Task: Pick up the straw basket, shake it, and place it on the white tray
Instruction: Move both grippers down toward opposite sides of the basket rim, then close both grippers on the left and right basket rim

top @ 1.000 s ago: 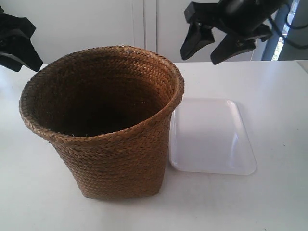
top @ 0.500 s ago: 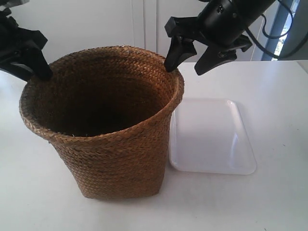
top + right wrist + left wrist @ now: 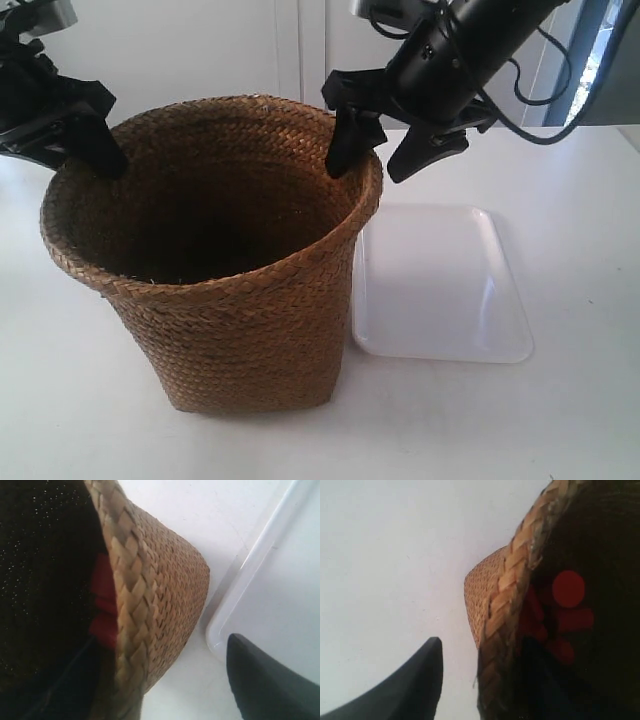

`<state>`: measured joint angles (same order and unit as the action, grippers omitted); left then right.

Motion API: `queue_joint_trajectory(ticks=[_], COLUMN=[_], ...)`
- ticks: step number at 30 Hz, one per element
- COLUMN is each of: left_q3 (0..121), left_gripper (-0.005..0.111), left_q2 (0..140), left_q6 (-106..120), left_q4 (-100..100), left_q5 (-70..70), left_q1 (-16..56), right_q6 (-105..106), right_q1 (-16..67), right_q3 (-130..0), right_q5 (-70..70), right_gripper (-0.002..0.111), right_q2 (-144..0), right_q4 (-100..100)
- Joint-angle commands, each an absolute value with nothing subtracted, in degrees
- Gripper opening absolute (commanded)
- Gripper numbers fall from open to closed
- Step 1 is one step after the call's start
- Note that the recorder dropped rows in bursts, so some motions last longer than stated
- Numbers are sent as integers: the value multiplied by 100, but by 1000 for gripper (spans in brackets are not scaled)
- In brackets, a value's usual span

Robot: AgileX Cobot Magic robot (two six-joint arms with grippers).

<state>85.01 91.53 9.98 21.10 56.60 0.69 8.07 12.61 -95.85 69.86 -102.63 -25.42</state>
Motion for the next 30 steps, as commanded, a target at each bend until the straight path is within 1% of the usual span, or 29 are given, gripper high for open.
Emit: queue_joint_trajectory(ticks=[1,9,17,30], left_q3=[8466,8466,8466,8466], left_gripper=[53,53,53,53], left_q2=[9140,9140,9140,9140], left_q6=[1036,1036,1048,1197], left_q4=[2216,2216,2216,2304], left_q5=[5721,5699,5606,5549], left_q1=[71,71,71,71], right_q6=[811,818,200,186], right_q1=[1262,1262,1471,1879], right_q3=[-9587,-9587,-9587,-9604], right_q5=[6996,6945,6841,6453], right_gripper=[66,66,66,66], right_q2=[-10371,-10521,-10409,-10408], right_q4=[-2542,-2471,-1304,-1341])
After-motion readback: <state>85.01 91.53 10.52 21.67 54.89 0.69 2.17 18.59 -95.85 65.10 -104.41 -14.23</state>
